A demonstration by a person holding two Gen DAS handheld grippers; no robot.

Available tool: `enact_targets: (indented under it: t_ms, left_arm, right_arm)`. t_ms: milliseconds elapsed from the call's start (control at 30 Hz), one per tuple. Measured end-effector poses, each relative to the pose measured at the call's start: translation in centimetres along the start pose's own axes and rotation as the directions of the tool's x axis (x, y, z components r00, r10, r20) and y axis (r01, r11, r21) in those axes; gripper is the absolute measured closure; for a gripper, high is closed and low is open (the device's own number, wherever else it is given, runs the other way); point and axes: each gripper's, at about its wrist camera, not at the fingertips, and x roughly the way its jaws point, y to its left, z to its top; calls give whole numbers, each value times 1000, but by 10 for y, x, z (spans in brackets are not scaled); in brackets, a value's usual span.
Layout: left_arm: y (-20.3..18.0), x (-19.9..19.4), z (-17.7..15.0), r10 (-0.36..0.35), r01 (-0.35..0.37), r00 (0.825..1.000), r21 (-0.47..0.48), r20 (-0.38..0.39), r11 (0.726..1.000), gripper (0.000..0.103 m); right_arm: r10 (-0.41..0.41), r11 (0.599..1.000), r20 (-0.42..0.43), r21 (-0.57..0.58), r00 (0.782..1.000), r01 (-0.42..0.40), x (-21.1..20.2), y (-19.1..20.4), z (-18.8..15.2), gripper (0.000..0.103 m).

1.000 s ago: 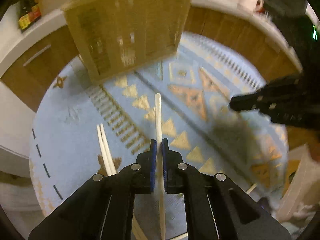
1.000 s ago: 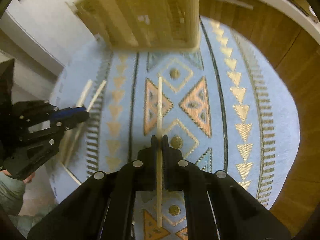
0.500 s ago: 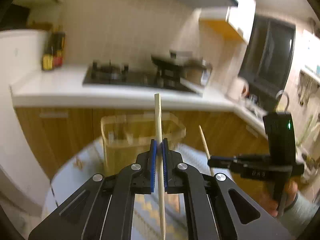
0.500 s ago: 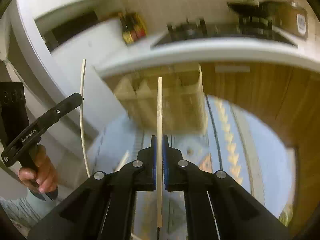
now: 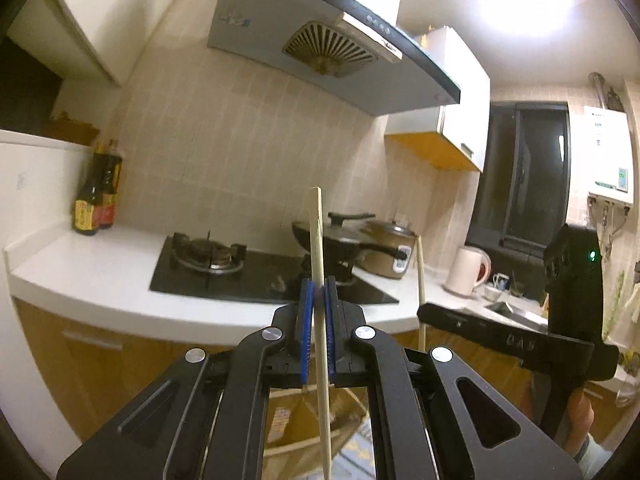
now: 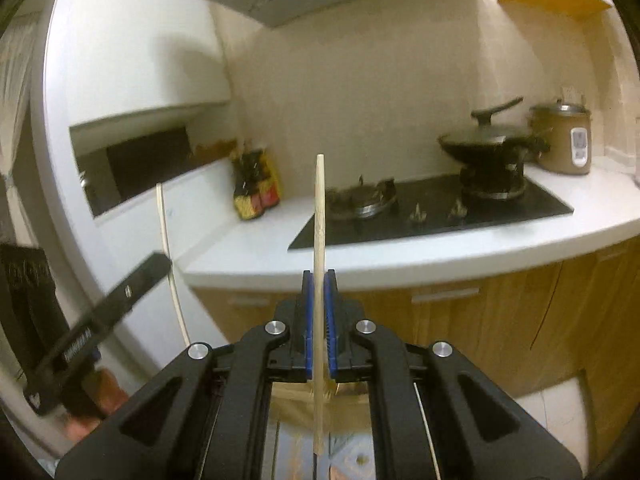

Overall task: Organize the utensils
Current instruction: 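Lift both chopsticks over the beige basket and open both tools to drop them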

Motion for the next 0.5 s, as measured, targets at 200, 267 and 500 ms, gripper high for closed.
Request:
enact_targets:
  t_ms: [200,267,500]
  left_arm:
    - [14,27,-5,34,-34,999,4,43,999,99]
    - [18,33,-7,44,-44,998,6,45,999,99]
    - [40,46,-16,76,-75,996,-25,55,997,99]
  right_arm:
    - [-99,994,130,-41,987,105,19,-2,10,99]
    - [-125,990,152,-44,980,133,32,-4,10,99]
    - [-143,982,207,-94,968,165,59,-3,-8,99]
